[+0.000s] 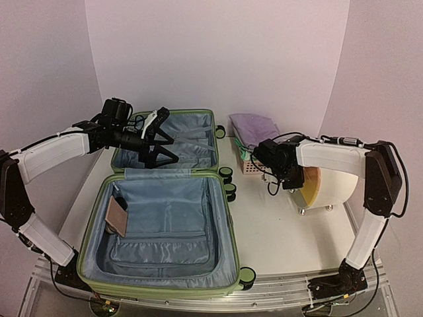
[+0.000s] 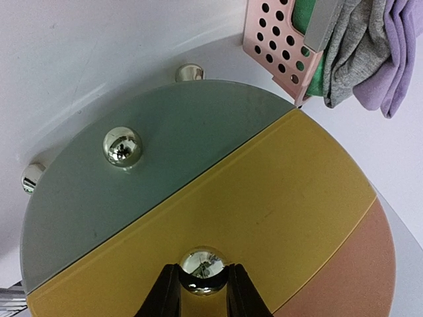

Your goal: Open, take out, and arrange the luggage

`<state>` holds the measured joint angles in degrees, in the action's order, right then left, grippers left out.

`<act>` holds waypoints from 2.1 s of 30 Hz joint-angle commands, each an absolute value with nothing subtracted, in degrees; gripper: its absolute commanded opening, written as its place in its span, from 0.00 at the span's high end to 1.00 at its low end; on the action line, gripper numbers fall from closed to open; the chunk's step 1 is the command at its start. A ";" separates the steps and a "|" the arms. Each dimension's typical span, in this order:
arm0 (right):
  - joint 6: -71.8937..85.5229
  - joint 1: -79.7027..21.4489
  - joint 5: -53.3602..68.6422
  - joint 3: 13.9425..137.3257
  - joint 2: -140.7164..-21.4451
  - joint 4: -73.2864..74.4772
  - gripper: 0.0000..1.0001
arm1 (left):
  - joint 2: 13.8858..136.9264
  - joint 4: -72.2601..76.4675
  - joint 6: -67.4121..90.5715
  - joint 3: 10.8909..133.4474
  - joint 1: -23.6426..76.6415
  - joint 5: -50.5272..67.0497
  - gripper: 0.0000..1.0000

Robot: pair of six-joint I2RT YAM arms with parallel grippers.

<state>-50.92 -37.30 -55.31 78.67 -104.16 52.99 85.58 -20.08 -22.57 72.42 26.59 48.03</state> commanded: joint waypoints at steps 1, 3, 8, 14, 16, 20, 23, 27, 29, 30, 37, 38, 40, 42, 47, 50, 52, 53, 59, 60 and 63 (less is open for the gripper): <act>-50.32 -37.63 -54.98 81.37 -105.58 53.12 0.83 | 85.18 -20.17 -23.11 74.64 26.63 49.29 0.00; -49.53 -39.27 -52.44 82.70 -106.06 53.09 0.86 | 85.17 -20.08 -23.17 74.54 26.63 49.29 0.00; -48.21 -43.54 -47.45 85.49 -107.64 53.10 0.86 | 85.17 -20.22 -23.45 74.64 26.63 49.16 0.00; -47.01 -46.52 -44.42 90.47 -110.52 53.13 0.86 | 85.08 -20.67 -24.08 74.29 26.63 48.78 0.00; -46.86 -46.66 -44.28 91.62 -111.32 53.11 0.85 | 84.99 -20.73 -24.08 74.23 26.63 48.74 0.00; -46.31 -46.80 -43.00 93.85 -112.48 52.90 0.85 | 85.00 -20.74 -24.21 74.06 26.63 48.65 0.00; -46.09 -46.74 -42.51 94.46 -112.59 52.42 0.84 | 84.90 -20.92 -24.38 73.77 26.63 48.45 0.00; -45.96 -46.73 -44.31 93.32 -112.20 51.71 0.67 | 84.73 -22.87 -26.27 73.39 26.63 47.80 0.00; -44.32 -46.71 -43.49 94.97 -111.94 51.54 0.47 | 84.79 -29.08 -33.77 73.58 26.64 47.63 0.00; -44.05 -46.74 -43.17 95.34 -111.85 51.48 0.43 | 84.87 -30.45 -38.33 73.70 26.63 47.59 0.00; -36.72 -46.97 -34.64 106.02 -110.37 50.26 0.06 | 87.74 -72.92 -81.58 75.99 26.67 24.46 0.01; -36.32 -47.17 -33.20 107.14 -110.05 49.87 0.02 | 86.74 -74.50 -84.21 75.42 26.64 22.40 0.01; -35.41 -47.58 -30.83 108.55 -109.52 48.82 0.02 | 84.59 -77.50 -87.65 73.53 26.69 18.97 0.01; -33.49 -48.29 -27.73 110.35 -109.11 47.06 0.02 | 82.25 -77.42 -88.58 72.16 26.71 16.26 0.00; -27.71 -50.54 -22.00 113.37 -109.48 45.34 0.02 | 90.03 -73.11 -62.36 75.56 26.81 2.83 0.01; -25.21 -52.42 -23.55 113.30 -110.13 45.19 0.02 | 100.60 -81.17 -37.33 84.15 26.53 -2.57 0.06; -23.63 -53.21 -24.19 112.98 -110.50 45.14 0.02 | 101.33 -82.01 -30.35 87.33 26.33 -1.23 0.06; -22.97 -53.77 -24.40 112.82 -110.83 45.02 0.02 | 100.83 -81.88 -27.65 87.87 26.16 -0.37 0.06; -23.30 -56.14 -26.80 111.71 -113.36 44.82 0.02 | 99.78 -78.03 -17.11 84.66 19.28 2.14 0.20; -23.51 -56.24 -26.98 111.71 -113.46 44.82 0.02 | 99.73 -77.86 -17.04 84.52 18.96 2.09 0.21; -24.28 -56.84 -28.02 111.80 -114.16 44.82 0.02 | 98.96 -76.75 -17.20 82.74 17.08 2.59 0.28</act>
